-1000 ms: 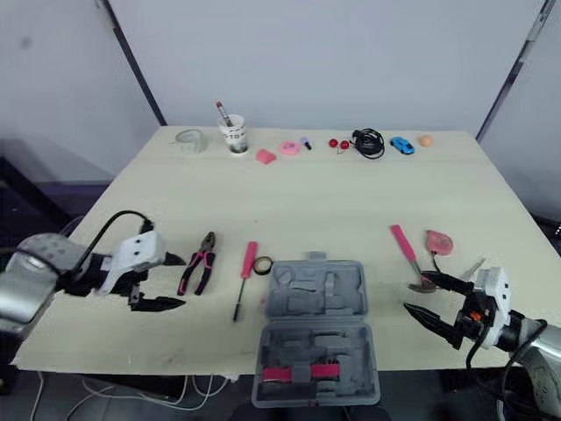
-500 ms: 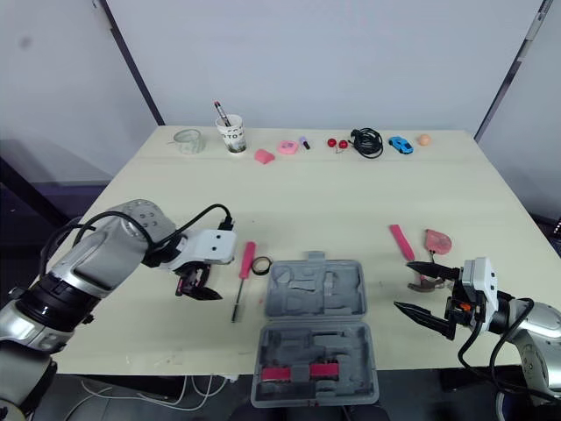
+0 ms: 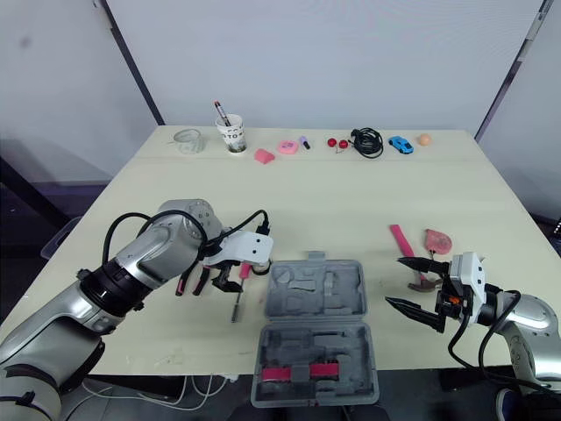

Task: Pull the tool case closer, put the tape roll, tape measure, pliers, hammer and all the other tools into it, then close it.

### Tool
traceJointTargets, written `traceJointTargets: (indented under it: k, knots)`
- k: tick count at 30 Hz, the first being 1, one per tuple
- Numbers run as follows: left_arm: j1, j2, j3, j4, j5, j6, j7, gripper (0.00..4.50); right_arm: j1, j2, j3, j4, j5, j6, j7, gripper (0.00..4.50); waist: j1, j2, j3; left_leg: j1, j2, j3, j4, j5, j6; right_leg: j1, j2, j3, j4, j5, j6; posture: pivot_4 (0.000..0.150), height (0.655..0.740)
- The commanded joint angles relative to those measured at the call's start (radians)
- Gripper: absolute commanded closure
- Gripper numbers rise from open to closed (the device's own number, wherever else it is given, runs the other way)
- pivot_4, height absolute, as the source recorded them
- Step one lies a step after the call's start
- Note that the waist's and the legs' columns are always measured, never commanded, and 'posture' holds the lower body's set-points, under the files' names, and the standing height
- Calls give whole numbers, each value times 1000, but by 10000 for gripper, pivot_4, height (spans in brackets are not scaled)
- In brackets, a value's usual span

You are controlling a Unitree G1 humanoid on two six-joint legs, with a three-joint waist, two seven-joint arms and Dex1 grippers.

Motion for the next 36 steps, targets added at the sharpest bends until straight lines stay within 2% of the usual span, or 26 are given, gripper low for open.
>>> traceJointTargets:
  k: [1,8,31,32,35,36]
  knots:
    - [-28,-27,-28,12,59,30,-2,0,-9,-7,-16,-33,14,-5,-7,754,0,0,0,0,0,0,0,0,0,0,0,0,0,0,0,1500,7400]
    - [-28,-88,-54,71,107,18,4,0,-10,-7,-8,-56,14,3,-17,754,0,0,0,0,0,0,0,0,0,0,0,0,0,0,0,1500,7400]
    - [-32,-167,-56,286,177,-148,59,0,-4,-10,-16,-77,12,6,-58,754,0,0,0,0,0,-1,0,0,0,0,0,0,1,0,0,1500,7400]
    - [-33,-170,-57,294,179,-153,61,4848,-4,-10,-16,-76,13,6,-58,0,0,1,0,0,0,-1,0,0,0,0,0,0,1,0,0,1500,7400]
    - [-38,-180,-52,313,179,-170,71,13658,-3,-10,-16,-76,12,6,-60,0,2,1,-1,0,0,-1,1,0,0,0,0,0,2,0,0,1500,7400]
    - [-39,-183,-53,317,180,-173,72,13658,-3,-8,-16,-77,12,5,-61,0,4,2,-1,0,0,-1,1,0,0,0,0,0,2,0,0,1500,7400]
